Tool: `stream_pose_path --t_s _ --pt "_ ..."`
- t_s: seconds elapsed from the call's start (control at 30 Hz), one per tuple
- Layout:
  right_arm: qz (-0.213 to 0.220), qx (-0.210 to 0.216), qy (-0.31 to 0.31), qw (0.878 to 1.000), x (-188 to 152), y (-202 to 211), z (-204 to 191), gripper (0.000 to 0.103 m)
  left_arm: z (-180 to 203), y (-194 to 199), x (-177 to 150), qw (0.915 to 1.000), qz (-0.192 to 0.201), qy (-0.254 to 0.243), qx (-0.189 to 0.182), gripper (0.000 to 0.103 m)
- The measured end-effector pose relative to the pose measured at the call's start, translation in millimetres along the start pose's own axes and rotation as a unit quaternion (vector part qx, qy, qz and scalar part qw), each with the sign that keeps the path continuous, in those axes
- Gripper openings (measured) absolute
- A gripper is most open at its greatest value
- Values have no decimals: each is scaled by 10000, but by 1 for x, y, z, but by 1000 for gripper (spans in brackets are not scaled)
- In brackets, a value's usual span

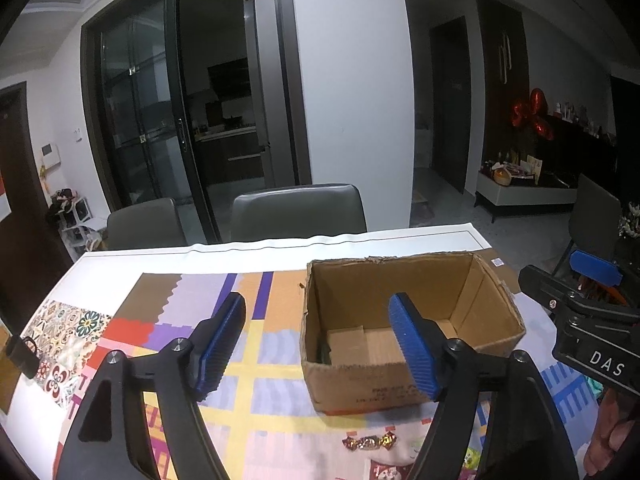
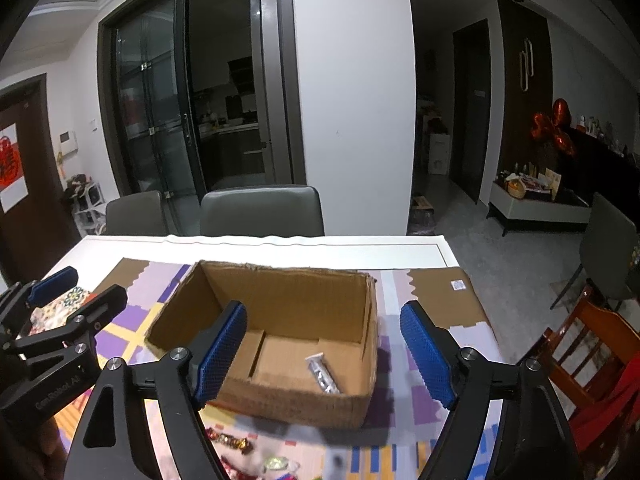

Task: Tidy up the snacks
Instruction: 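Withdraw both tools from the box back toward the snack pile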

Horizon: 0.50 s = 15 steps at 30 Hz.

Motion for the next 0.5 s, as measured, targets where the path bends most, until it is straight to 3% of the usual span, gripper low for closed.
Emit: stream_pose_path --t_s 0.5 --pt "-41 17 18 10000 -25 33 -11 80 -10 27 -22 10000 -23 22 -1 84"
Point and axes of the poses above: each gripper's, at about its wrist camera, not at the fingertips, and y roughly against the way its jaws point, z to its right, x to its top, the point moved 4 cm from there along -y, roughly the way its jaws point, and after that the axes turned 13 degrees about x, right-handed, at the moved point
